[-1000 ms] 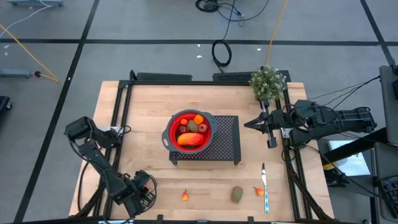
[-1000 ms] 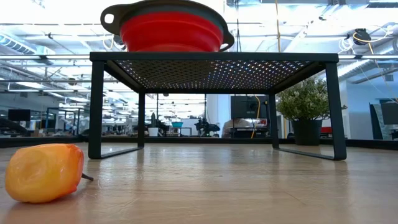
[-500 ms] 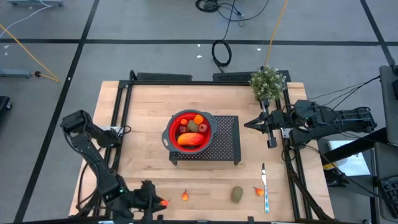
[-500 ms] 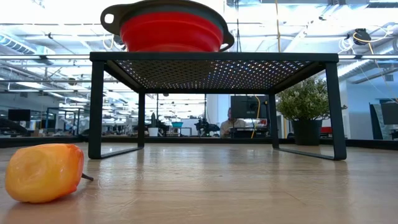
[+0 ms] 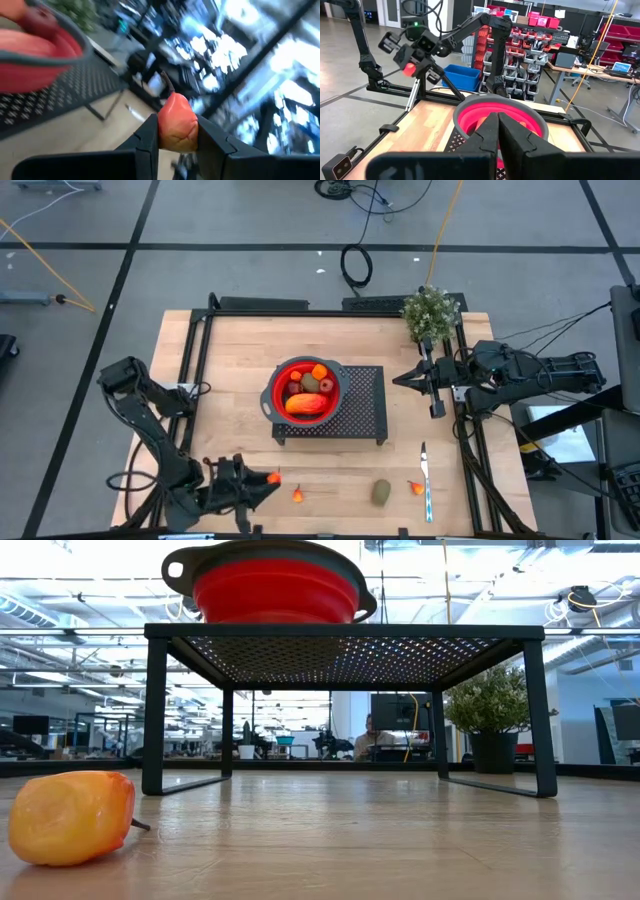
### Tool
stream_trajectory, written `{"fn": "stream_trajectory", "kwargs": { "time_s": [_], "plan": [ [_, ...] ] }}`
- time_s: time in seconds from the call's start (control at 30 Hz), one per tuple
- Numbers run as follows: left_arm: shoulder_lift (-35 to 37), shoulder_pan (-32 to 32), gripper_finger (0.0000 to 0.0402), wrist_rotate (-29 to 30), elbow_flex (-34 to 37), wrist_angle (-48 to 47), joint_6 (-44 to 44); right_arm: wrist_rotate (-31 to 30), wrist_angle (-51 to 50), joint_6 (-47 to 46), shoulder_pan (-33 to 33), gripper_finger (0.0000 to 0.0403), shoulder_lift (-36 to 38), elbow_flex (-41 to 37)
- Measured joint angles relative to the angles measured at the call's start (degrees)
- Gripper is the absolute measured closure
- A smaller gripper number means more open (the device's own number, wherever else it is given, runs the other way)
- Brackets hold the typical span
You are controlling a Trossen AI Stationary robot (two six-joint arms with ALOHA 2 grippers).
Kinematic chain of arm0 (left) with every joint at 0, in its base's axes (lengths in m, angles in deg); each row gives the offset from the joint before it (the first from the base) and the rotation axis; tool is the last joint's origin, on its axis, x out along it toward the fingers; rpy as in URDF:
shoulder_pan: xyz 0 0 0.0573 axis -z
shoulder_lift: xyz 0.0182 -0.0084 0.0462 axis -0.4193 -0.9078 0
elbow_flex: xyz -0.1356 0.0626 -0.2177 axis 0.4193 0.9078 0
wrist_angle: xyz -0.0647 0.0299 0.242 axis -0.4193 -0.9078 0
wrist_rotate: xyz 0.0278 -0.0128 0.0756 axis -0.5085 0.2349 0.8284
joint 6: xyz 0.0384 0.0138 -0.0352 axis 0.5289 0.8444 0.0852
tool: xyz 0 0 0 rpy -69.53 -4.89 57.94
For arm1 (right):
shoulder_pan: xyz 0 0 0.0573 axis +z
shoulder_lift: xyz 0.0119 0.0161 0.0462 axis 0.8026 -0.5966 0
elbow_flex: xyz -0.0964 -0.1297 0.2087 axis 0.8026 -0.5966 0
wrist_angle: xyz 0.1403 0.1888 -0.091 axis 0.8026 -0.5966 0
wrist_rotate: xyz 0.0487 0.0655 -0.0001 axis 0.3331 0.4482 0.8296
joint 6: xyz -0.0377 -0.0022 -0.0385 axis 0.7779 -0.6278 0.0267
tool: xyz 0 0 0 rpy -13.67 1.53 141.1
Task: Pick & Place Fruit
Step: Put the orange pear into the red strainer bowl on the shelf
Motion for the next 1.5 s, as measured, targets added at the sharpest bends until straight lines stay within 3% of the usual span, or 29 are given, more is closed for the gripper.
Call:
{"fn": "stream_trajectory", "kwargs": {
  "time_s": [0.6,1.1,1.5],
  "plan": [
    [0.0,-6.3,0.0314,8.0,0.0,19.6,-9.2,0.0,-0.3,0.0,0.0,0.0399,0.0,0.0],
    [0.0,-8.3,0.0314,9.5,0.0,20.9,-29.4,0.0,-2.7,0.0,0.0,0.0399,0.0,0.0],
    [0.0,-9.6,0.0314,6.7,0.0,20.9,-32.9,0.0,-4.1,0.0,0.0,0.0399,0.0,0.0]
  ]
}}
